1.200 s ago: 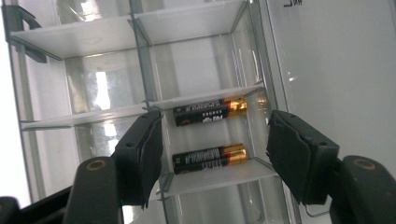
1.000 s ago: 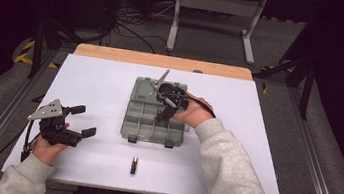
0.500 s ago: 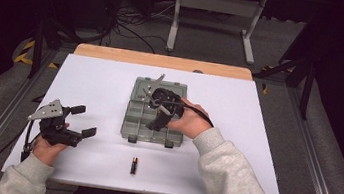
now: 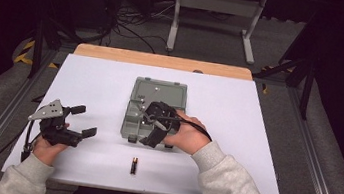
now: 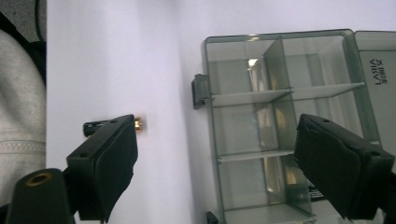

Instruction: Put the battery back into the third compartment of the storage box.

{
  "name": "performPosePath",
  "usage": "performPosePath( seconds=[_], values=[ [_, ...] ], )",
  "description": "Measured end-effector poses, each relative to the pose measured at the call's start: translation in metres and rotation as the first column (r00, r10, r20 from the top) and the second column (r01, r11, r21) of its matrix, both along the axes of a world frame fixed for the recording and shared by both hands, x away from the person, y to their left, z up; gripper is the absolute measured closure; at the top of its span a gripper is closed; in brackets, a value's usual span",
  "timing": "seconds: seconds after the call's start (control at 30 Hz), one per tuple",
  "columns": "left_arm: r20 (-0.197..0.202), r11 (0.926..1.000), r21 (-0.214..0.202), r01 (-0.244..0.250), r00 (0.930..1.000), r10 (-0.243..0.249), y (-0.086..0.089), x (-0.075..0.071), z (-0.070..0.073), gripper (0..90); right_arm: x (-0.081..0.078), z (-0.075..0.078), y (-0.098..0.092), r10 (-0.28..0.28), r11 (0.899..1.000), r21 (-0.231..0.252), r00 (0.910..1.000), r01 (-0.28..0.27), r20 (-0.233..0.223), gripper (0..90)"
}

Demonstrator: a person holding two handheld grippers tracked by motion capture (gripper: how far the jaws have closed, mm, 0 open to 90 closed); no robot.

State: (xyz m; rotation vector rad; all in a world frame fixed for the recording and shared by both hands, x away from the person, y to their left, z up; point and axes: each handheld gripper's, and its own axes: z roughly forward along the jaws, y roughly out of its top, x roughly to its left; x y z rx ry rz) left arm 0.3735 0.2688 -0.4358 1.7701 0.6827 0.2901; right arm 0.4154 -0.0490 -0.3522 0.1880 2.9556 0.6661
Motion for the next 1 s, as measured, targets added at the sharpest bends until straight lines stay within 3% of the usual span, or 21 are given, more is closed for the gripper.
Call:
performPosePath(
  seconds=[0.43, 1.0],
  values=[
    [0.003, 1.0000, 0.001, 0.001, 1.0000, -0.001, 0.000, 0.000, 0.000, 2.0, -0.025, -0.002, 0.008, 0.028, 1.000, 0.001, 0.9996, -0.028, 0.001, 13.3],
    [0.001, 1.0000, 0.002, 0.003, 1.0000, -0.003, 0.000, 0.000, 0.000, 2.0, -0.040, -0.040, 0.016, 0.052, 0.998, -0.036, 0.9968, -0.054, -0.060, 12.9]
  ],
)
